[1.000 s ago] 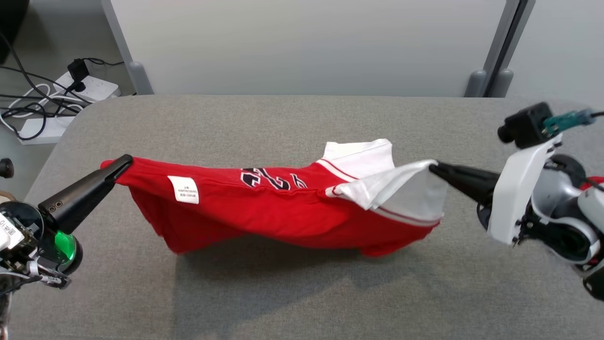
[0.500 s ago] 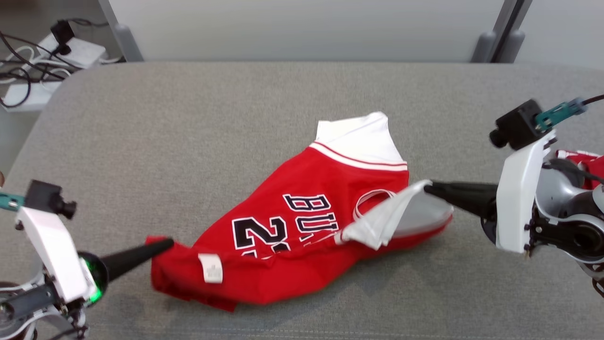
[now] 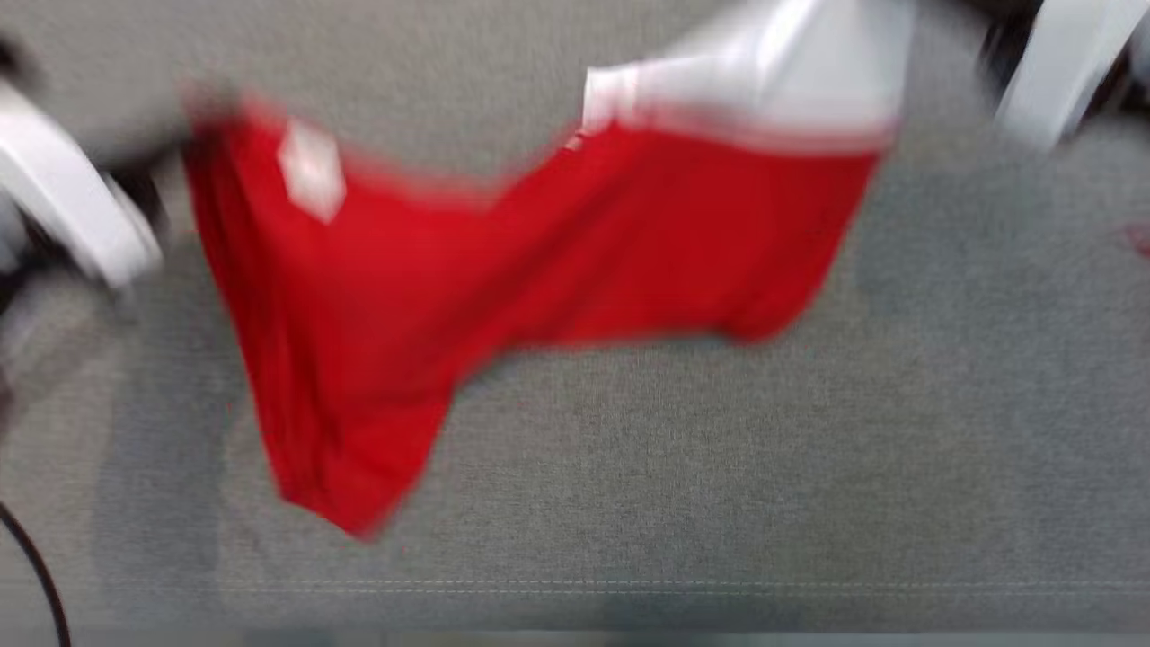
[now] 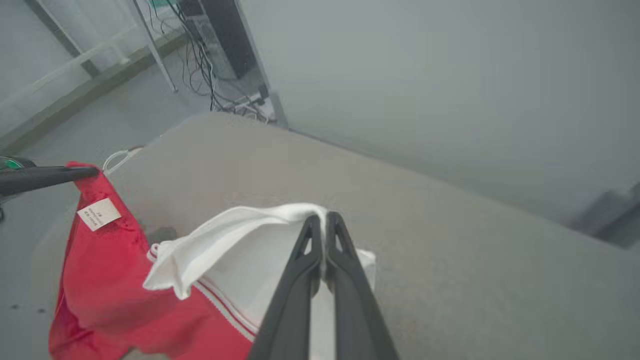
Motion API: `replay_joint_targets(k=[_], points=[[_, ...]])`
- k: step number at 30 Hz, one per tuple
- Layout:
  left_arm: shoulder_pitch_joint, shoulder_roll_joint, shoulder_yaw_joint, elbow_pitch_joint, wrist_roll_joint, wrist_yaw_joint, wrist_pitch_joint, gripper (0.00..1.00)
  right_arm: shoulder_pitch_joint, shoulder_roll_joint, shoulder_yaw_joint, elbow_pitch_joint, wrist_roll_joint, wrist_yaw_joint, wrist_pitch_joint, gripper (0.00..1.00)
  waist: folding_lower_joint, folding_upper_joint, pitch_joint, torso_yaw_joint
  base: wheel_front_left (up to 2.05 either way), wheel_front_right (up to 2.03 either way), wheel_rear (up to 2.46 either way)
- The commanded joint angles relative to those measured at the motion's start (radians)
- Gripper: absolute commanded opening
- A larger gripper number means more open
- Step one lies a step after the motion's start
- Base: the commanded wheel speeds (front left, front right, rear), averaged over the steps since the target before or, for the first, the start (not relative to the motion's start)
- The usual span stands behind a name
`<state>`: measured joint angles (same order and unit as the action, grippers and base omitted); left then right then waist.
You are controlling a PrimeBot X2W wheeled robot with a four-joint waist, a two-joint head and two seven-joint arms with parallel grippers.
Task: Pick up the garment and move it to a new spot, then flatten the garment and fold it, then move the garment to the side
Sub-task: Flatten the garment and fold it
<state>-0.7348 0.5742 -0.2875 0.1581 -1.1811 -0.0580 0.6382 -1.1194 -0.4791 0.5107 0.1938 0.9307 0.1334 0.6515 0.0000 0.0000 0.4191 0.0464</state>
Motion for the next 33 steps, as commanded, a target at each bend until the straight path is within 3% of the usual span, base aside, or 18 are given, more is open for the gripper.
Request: replay_joint_targets(k=[1, 3, 5, 9, 13, 19, 25, 30, 33], points=[[-0.168, 0.071, 0.108, -0.014, 0.084, -0.024, -0.109, 0.00, -0.107, 0.006, -0.071, 0.014, -0.088, -0.003, -0.087, 0.00, 0.0000, 0.0000, 0.140, -0.024, 0.00, 0.00, 0.00], [-0.328, 0.033, 0.129, 0.056, 0.177, -0.050, -0.306, 0.00, -0.266, 0.072, -0.174, 0.137, -0.250, -0.003, -0.264, 0.00, 0.0000, 0.0000, 0.167, -0.030, 0.00, 0.00, 0.00], [-0.426, 0.017, 0.093, 0.136, 0.233, -0.064, -0.385, 0.00, -0.371, 0.131, -0.245, 0.245, -0.362, -0.003, -0.384, 0.00, 0.0000, 0.0000, 0.168, -0.032, 0.00, 0.00, 0.00], [-0.510, 0.006, 0.015, 0.256, 0.246, -0.072, -0.448, 0.00, -0.451, 0.203, -0.271, 0.392, -0.442, -0.003, -0.432, 0.00, 0.0000, 0.0000, 0.166, -0.051, 0.00, 0.00, 0.00], [-0.499, 0.029, -0.068, 0.284, 0.195, -0.072, -0.540, 0.00, -0.448, 0.209, -0.257, 0.451, -0.434, -0.003, -0.420, 0.00, 0.0000, 0.0000, 0.192, -0.067, 0.00, 0.00, 0.00], [-0.371, 0.069, -0.224, 0.309, 0.094, -0.072, -0.653, 0.00, -0.297, 0.161, -0.184, 0.422, -0.261, -0.003, -0.313, 0.00, 0.0000, 0.0000, 0.181, -0.074, 0.00, 0.00, 0.00], [-0.194, 0.118, -0.344, 0.313, -0.012, -0.073, -0.786, 0.00, -0.038, 0.049, -0.100, 0.237, 0.022, -0.003, -0.074, 0.00, 0.0000, 0.0000, 0.101, -0.079, 0.00, 0.00, 0.00], [-0.071, 0.144, -0.399, 0.336, -0.087, -0.073, -0.868, 0.00, 0.173, -0.027, -0.109, 0.106, 0.199, -0.003, 0.068, 0.00, 0.0000, 0.0000, 0.008, -0.083, 0.00, 0.00, 0.00], [-0.026, 0.146, -0.414, 0.345, -0.107, -0.073, -0.883, 0.00, 0.242, -0.046, -0.117, 0.070, 0.232, -0.003, 0.098, 0.00, 0.0000, 0.0000, -0.031, -0.084, 0.00, 0.00, 0.00]])
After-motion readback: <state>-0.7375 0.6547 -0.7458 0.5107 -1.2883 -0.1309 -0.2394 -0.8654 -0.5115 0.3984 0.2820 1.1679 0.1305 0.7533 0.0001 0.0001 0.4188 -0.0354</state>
